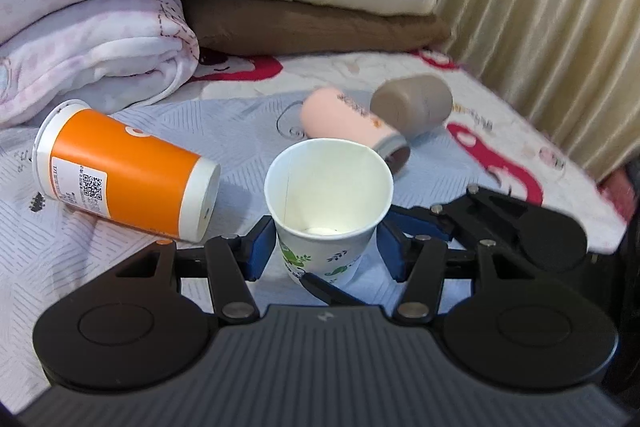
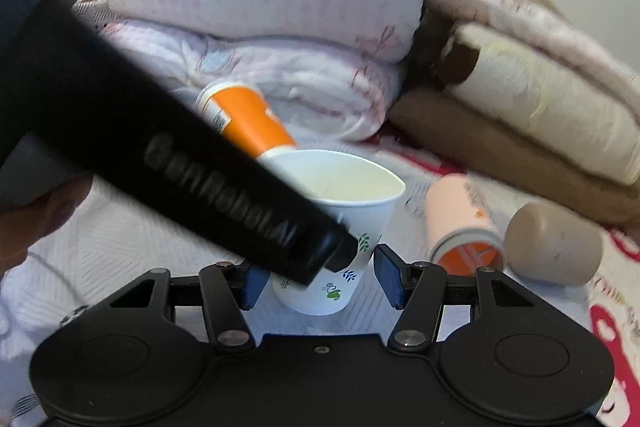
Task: Flip cup upright
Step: 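Set the upright cup base-down on the sheet and open both grippers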
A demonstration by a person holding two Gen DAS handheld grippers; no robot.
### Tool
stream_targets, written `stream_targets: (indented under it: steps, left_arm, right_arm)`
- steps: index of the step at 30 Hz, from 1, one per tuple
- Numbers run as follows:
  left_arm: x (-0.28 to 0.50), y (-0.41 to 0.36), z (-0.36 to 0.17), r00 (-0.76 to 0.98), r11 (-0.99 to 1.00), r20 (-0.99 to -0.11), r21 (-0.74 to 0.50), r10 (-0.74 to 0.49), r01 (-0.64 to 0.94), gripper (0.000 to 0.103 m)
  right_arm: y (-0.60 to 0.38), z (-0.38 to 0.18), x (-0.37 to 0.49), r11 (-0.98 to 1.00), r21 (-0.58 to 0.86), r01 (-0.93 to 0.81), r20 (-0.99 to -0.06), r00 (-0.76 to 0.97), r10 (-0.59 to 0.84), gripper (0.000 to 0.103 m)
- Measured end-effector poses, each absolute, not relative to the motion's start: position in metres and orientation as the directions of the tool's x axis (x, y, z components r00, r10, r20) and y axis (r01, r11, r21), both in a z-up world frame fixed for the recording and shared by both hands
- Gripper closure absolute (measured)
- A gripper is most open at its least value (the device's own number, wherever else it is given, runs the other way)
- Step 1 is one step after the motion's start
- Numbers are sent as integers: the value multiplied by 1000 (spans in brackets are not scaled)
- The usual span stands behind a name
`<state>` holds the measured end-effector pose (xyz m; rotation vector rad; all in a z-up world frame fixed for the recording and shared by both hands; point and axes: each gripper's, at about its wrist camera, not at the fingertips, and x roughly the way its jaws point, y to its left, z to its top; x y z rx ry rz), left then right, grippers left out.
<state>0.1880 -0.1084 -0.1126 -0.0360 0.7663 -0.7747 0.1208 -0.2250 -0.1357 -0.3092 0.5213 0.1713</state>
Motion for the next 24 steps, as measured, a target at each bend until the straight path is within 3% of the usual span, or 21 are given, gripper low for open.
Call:
stream_targets:
  steps: [14, 24]
  left_arm:
    - [202, -126, -120, 491, 715, -571, -268, -657, 645, 48]
    - [199, -129, -130, 472, 721, -602, -272, -644, 638, 46]
  right_arm:
    - [-242, -141, 142, 975, -154, -159, -467, 882, 70, 41]
    - [-245, -150, 153, 979, -112, -172, -525, 846, 89, 42]
